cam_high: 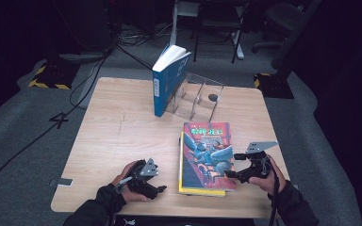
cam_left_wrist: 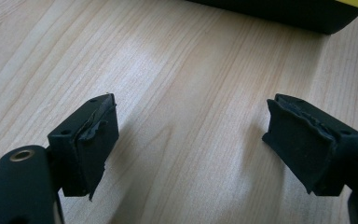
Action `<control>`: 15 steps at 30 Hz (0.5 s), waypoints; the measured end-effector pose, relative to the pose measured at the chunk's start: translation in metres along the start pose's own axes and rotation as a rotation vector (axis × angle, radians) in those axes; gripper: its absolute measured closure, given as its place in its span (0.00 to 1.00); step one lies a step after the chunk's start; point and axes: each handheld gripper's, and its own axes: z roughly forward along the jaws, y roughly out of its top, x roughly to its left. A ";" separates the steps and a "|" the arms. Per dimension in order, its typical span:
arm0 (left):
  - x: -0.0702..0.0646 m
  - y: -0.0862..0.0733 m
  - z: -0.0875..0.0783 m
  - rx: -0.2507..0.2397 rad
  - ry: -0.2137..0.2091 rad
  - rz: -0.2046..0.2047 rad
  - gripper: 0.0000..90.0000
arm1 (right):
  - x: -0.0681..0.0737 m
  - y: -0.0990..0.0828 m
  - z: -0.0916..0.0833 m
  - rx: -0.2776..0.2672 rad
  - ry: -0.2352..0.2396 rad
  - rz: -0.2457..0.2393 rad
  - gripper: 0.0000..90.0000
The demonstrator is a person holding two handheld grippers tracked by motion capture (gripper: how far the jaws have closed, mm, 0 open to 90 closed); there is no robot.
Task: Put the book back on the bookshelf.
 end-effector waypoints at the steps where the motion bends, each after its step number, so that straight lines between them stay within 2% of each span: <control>1: 0.000 0.000 0.000 -0.001 -0.001 0.001 0.18 | 0.000 0.001 0.001 0.003 0.007 0.000 0.14; 5: 0.001 0.001 0.002 -0.002 -0.005 0.004 0.18 | -0.001 0.003 0.003 -0.001 0.012 -0.010 0.13; 11: 0.002 0.002 0.002 -0.001 -0.009 0.006 0.18 | 0.003 0.004 0.001 -0.009 -0.008 -0.043 0.16; 13: 0.003 0.002 0.003 -0.001 -0.009 0.007 0.18 | 0.004 0.006 -0.002 -0.023 -0.019 -0.063 0.17; 15: 0.003 0.002 0.003 -0.001 -0.009 0.008 0.18 | 0.005 0.007 -0.006 -0.049 -0.010 -0.061 0.17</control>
